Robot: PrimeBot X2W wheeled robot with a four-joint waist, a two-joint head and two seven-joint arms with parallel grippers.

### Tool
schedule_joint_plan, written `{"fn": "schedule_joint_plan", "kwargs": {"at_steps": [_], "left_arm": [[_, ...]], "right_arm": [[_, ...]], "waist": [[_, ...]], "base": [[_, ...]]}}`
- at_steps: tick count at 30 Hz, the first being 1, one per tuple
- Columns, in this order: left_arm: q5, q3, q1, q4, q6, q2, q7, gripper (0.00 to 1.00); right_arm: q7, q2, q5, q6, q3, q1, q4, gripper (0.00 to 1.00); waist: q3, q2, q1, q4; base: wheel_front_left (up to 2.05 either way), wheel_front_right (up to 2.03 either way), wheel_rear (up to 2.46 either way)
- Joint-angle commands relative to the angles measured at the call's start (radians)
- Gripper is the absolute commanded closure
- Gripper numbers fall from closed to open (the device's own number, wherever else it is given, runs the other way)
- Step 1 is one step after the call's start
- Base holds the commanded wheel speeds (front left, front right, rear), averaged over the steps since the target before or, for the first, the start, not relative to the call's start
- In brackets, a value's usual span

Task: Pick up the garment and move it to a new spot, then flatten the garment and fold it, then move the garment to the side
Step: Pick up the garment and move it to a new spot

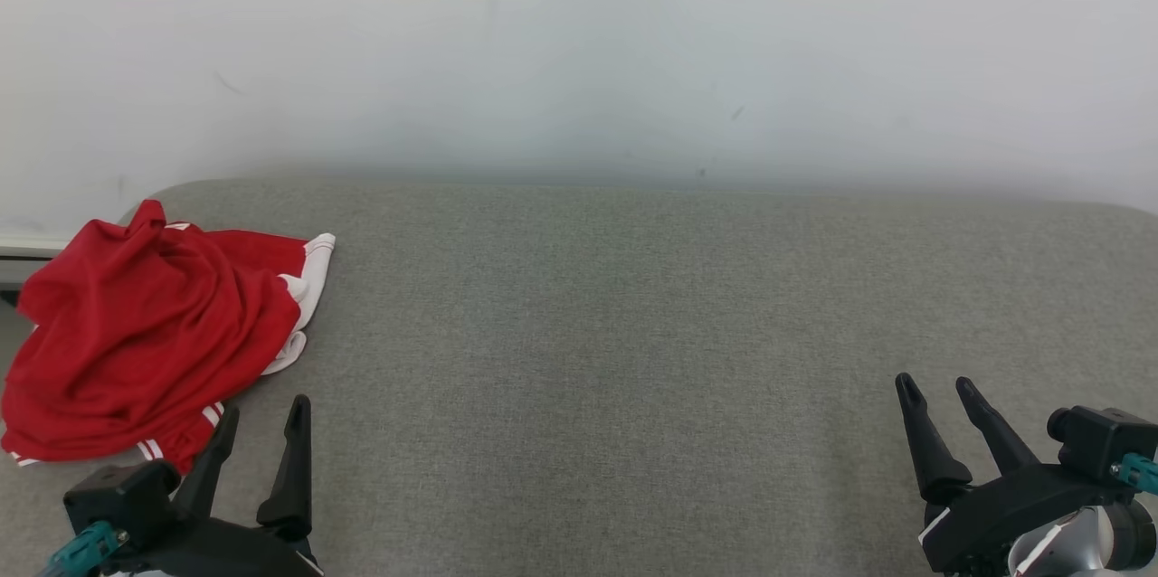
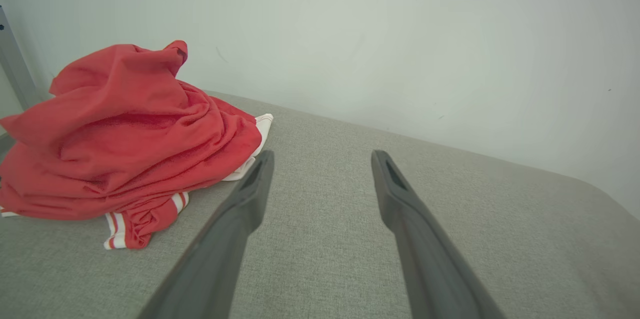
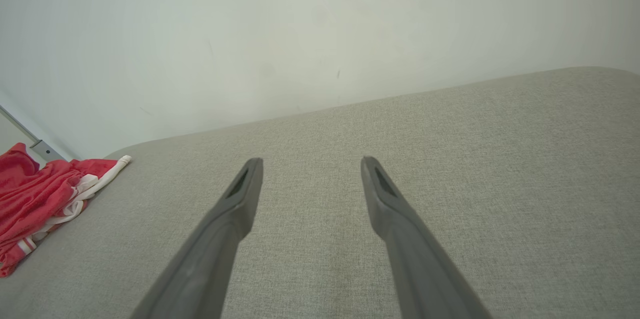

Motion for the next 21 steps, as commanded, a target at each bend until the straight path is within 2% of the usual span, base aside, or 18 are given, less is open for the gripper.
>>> {"fn": "schedule_joint_plan", "kwargs": {"at_steps": [1,11,21], "left_arm": [[0.014,-0.003,-0.013,-0.006,0.008,0.007,0.003,0.00],[0.008,-0.007,-0.002,-0.023,0.022,0.014,0.020,0.00],[0.003,-0.009,0.007,-0.028,0.029,0.028,0.034,0.00]], "right_arm": [[-0.001,-0.005,0.000,0.000,-0.003,0.003,-0.002,0.00],[-0.001,-0.005,0.006,0.000,-0.001,0.015,0.004,0.00],[-0.007,-0.005,0.020,0.000,0.010,0.026,0.008,0.00]], "waist": [[-0.002,0.0000,0.0000,0.010],[-0.013,0.0000,0.0000,0.076],[-0.020,0.0000,0.0000,0.203]], "base": [[0.00,0.00,0.00],[0.00,0.00,0.00],[0.00,0.00,0.00]]}}
